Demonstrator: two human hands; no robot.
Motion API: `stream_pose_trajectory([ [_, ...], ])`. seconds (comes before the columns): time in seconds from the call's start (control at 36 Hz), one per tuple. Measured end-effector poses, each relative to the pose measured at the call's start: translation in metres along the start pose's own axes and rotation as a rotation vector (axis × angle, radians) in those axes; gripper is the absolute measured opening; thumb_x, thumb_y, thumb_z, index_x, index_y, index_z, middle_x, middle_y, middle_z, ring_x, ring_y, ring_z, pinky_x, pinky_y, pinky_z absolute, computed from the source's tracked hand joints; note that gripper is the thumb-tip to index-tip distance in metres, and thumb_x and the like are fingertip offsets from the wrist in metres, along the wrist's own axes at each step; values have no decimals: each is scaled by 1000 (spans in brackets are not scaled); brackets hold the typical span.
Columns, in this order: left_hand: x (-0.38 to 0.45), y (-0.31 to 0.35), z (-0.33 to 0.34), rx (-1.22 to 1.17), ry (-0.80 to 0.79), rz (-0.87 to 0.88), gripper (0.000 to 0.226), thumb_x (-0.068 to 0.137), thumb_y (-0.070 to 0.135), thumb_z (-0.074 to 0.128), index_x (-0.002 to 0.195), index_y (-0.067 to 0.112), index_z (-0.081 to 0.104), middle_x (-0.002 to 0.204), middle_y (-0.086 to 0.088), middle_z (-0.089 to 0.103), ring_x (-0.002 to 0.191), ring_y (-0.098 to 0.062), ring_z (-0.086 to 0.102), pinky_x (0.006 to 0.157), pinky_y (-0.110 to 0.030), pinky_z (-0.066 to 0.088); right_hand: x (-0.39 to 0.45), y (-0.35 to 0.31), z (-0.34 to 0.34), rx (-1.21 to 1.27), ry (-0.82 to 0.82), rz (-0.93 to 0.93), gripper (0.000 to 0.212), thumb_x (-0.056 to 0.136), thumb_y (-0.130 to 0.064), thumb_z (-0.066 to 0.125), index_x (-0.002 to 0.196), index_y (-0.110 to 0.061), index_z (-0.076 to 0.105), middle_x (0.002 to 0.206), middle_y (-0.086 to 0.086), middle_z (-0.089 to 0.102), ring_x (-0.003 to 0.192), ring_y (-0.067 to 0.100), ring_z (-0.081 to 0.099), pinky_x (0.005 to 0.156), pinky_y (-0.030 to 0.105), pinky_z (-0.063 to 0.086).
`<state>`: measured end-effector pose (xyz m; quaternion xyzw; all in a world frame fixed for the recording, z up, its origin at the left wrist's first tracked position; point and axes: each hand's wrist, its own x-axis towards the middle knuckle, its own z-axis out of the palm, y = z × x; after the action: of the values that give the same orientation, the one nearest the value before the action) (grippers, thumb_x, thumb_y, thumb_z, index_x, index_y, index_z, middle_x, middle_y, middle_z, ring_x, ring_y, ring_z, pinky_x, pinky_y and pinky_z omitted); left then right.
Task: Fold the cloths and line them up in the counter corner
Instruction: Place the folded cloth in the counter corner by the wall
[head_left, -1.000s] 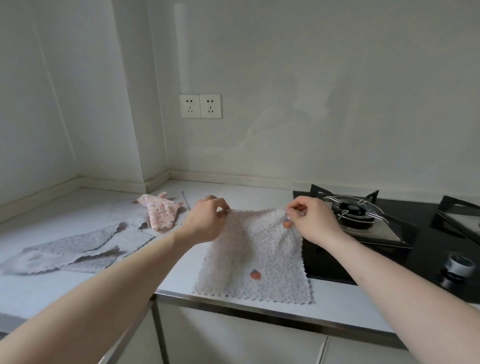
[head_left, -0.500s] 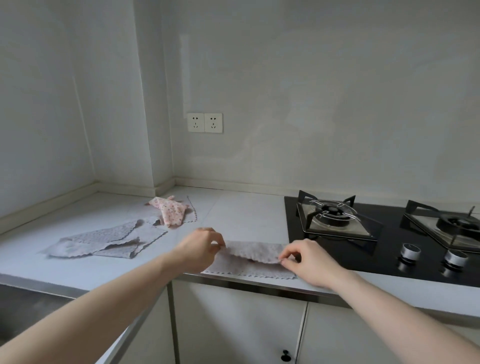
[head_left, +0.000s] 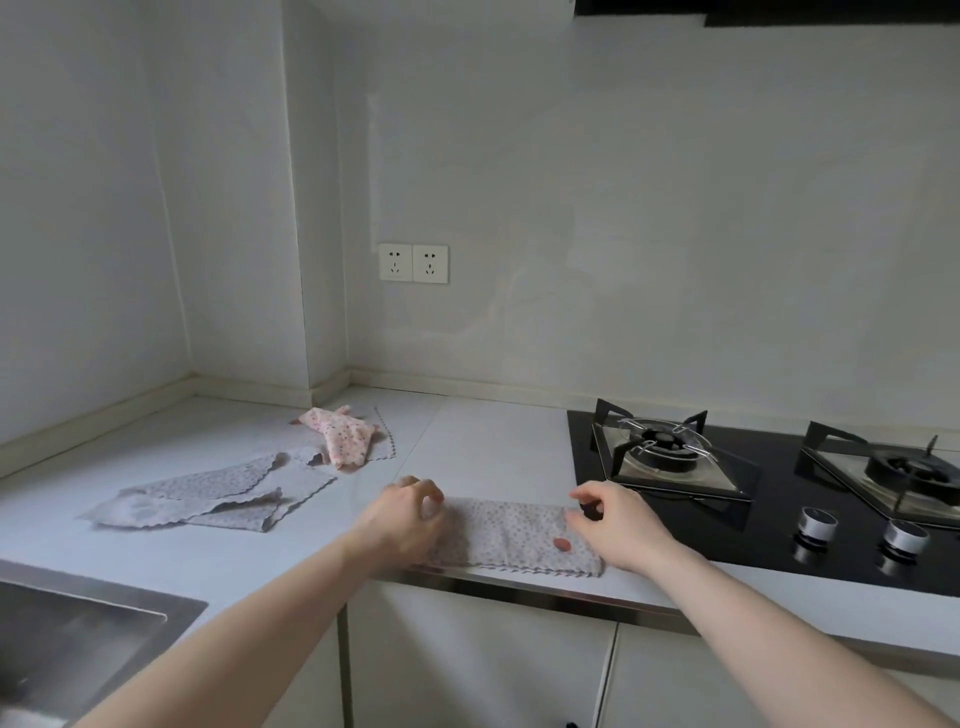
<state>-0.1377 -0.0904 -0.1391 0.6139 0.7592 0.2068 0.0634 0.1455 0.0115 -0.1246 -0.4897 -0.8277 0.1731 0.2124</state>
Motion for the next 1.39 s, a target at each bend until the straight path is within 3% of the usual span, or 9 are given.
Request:
stream_pose_trajectory([
  [0.17,9,-24,19,75,1,-60,49,99,51,44,141,27,48,149,2,48,135,-24,42,112,-37,33,19,0,12,-79,-84,139,59,98,-47,53,151,-24,42,147,0,48,139,23,40,114,41,37],
  [0.31,14,-35,28,36,70,-51,48,100,50,41,143,30,47,153,7,44,141,-21,37,115,-36,28,31,0,12,-176,-137,197,50,93,-56,54,137,-32,57,137,-1,48,133,23,41,111,41,38],
  [0.39,14,-36,29,38,75,-41,47,99,45,41,143,31,47,153,8,43,140,-20,36,115,-36,27,36,1,9,-161,-168,205,28,83,-54,67,106,-36,68,118,-6,55,117,19,53,101,37,46],
  [0.47,16,-37,29,43,69,-41,47,97,43,42,142,32,47,153,9,43,140,-20,36,115,-36,27,43,0,6,-80,-190,205,14,79,-39,76,83,-27,70,91,-14,63,92,10,61,76,27,49],
  [0.69,15,-35,28,26,65,-47,49,94,40,42,143,31,46,153,9,43,141,-19,35,115,-37,28,57,-25,-12,173,-190,246,12,84,-18,71,80,-14,60,77,1,59,67,13,59,54,23,48],
  [0.81,14,-36,26,-11,57,-54,52,93,39,43,144,30,45,153,8,43,141,-18,35,115,-37,27,60,-46,-15,295,-229,270,13,86,-17,71,90,-14,59,89,6,64,78,19,68,58,27,58],
  [1.03,12,-35,23,-76,56,-64,48,95,33,43,143,30,48,152,10,45,142,-17,34,116,-35,24,64,-101,3,538,-266,282,21,88,-3,67,97,-14,52,76,7,61,52,16,62,51,28,58],
  [1.14,13,-34,20,-122,65,-85,45,96,28,43,140,30,52,151,10,47,142,-17,35,116,-33,23,67,-123,22,538,-265,258,17,88,-6,67,95,-13,54,76,7,65,58,17,68,63,34,63],
  [1.39,12,-34,14,-169,63,-113,43,95,28,42,133,29,62,146,9,55,139,-19,41,114,-31,28,73,-144,68,517,-307,265,11,87,-14,69,96,-16,63,88,9,71,62,15,71,65,32,63],
])
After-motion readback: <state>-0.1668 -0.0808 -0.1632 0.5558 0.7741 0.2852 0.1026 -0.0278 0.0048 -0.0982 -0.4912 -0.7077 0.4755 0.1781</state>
